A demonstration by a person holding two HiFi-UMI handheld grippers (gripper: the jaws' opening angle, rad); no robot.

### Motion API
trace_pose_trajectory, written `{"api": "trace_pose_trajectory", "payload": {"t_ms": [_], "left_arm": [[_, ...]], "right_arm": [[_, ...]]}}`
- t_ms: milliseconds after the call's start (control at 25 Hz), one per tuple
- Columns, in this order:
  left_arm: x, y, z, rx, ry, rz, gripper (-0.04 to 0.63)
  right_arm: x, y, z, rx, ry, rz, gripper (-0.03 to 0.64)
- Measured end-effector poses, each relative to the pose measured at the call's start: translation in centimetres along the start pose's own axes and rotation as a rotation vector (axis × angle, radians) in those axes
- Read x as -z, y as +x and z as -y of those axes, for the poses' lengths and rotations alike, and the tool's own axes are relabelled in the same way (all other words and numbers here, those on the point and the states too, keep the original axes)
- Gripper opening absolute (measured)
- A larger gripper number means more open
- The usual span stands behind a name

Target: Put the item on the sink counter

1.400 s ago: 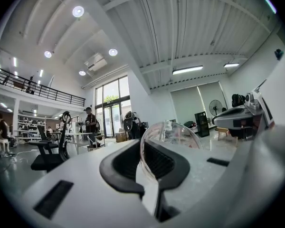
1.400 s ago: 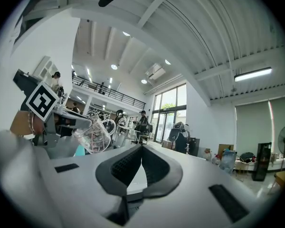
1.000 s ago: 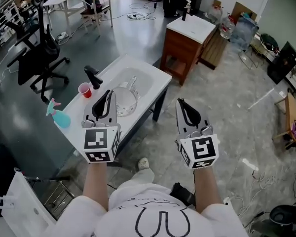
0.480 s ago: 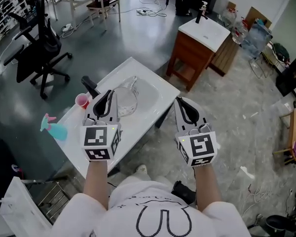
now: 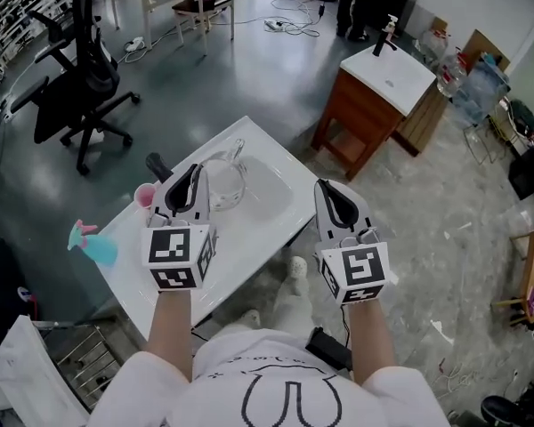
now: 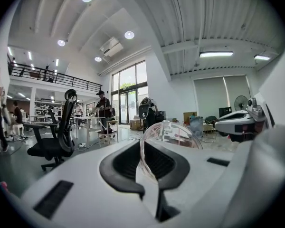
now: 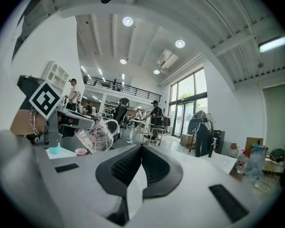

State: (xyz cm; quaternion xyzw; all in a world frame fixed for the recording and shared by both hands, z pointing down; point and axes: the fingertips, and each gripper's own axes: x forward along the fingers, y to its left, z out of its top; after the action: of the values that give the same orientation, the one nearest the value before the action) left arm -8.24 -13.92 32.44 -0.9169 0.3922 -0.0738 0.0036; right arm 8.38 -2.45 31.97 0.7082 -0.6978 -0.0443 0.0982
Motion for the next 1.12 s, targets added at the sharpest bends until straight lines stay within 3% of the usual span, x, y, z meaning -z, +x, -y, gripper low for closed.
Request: {"api": "trace_pose_trajectory", "payload": {"t_ms": [480, 800, 1120], "left_arm": [[2.2, 9.6, -1.3, -0.222, -0.045, -0.126, 0.033], [4.9, 14.7, -3.1, -0.36, -0.111, -0.22, 0.034], [9.1, 18.9, -4.6, -0.439, -0.156, -0.351, 0.034]], "right_arm": [[1.4, 12.5, 6.8, -0.244, 0.045, 0.032, 0.028], [3.2, 19.7, 8.8, -0.403, 0.04, 0.014, 0.028], [6.2, 24.0, 9.8, -0.525, 0.049, -0.041, 0.028]]}}
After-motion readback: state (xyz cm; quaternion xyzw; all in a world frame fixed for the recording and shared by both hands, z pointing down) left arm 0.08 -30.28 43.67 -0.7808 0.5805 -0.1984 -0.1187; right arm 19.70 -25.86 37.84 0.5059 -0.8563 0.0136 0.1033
